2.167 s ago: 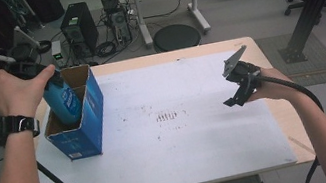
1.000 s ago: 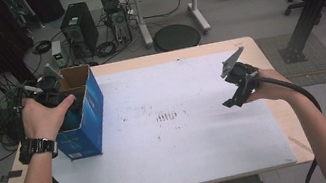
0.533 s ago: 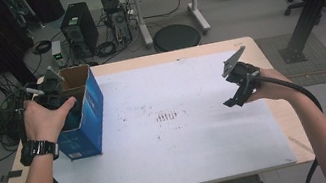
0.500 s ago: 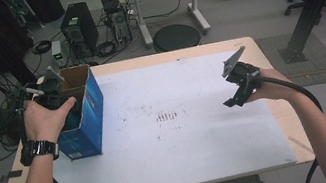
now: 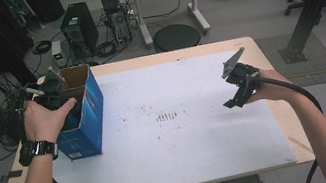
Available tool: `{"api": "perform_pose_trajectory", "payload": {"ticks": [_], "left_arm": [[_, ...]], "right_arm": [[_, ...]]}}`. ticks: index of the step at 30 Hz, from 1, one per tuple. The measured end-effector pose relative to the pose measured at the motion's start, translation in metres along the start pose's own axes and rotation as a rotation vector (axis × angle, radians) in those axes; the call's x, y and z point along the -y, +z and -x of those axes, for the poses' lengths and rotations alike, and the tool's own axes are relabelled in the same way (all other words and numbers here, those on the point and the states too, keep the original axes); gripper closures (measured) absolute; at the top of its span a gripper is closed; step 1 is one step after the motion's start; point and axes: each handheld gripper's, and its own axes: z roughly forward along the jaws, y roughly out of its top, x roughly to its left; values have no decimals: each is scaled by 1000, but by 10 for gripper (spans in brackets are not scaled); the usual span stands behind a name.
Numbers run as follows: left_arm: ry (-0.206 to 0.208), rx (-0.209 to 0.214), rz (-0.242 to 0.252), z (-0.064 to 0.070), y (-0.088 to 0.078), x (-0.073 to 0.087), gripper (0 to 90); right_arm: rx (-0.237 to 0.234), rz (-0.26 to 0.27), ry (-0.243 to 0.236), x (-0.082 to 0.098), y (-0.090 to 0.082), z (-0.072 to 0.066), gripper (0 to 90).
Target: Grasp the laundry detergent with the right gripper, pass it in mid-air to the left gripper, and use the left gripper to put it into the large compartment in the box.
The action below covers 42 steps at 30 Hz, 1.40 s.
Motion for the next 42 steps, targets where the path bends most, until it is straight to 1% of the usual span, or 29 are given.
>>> {"api": "perform_pose_trajectory", "payload": {"ticks": [4,7,8,12,13,16,20,21,24,25,27,28,30,31,33,34,35,37,39,42], "left_arm": [[4,3,0,0,0,0,371],[-2,8,-2,1,-2,0,366],[-1,5,5,1,-3,0,362],[-3,10,0,2,-7,-1,326],[5,10,-3,2,-9,-1,312],[6,1,3,4,-14,-2,309],[18,-15,6,6,-26,-7,290],[20,-21,15,7,-30,-8,287],[44,-51,36,13,-45,-12,285],[51,-53,45,16,-49,-13,284],[79,-53,52,23,-58,-16,268],[88,-51,65,28,-61,-17,264],[120,-49,76,38,-67,-19,254],[134,-38,86,44,-69,-20,254],[177,-12,95,57,-71,-22,240],[197,3,96,63,-71,-23,230],[212,10,98,68,-71,-24,221],[256,23,98,83,-68,-27,210],[283,35,99,97,-64,-29,186],[342,62,93,117,-57,-30,162]], "right_arm": [[-3,-5,1,1,1,0,63],[-2,-6,4,1,1,1,63],[-2,-7,3,1,1,1,63],[-3,-6,2,1,1,0,62],[-3,-5,3,2,0,1,62],[-3,-2,4,2,0,1,62],[-6,4,8,3,-2,1,61],[-6,6,9,3,-2,1,61],[-6,8,8,3,-3,1,61],[-6,4,8,3,-3,1,61],[-6,1,5,3,-4,1,60],[-6,2,5,2,-4,0,61],[-6,5,2,2,-6,0,60],[-6,5,2,2,-6,-1,60],[-5,6,-2,1,-6,-1,60],[-6,6,-3,1,-6,-2,60],[-9,6,-5,1,-6,-2,60],[-6,2,-7,0,-6,-3,60],[-7,3,-9,0,-6,-3,60],[-9,9,-10,0,-7,-4,59]]}}
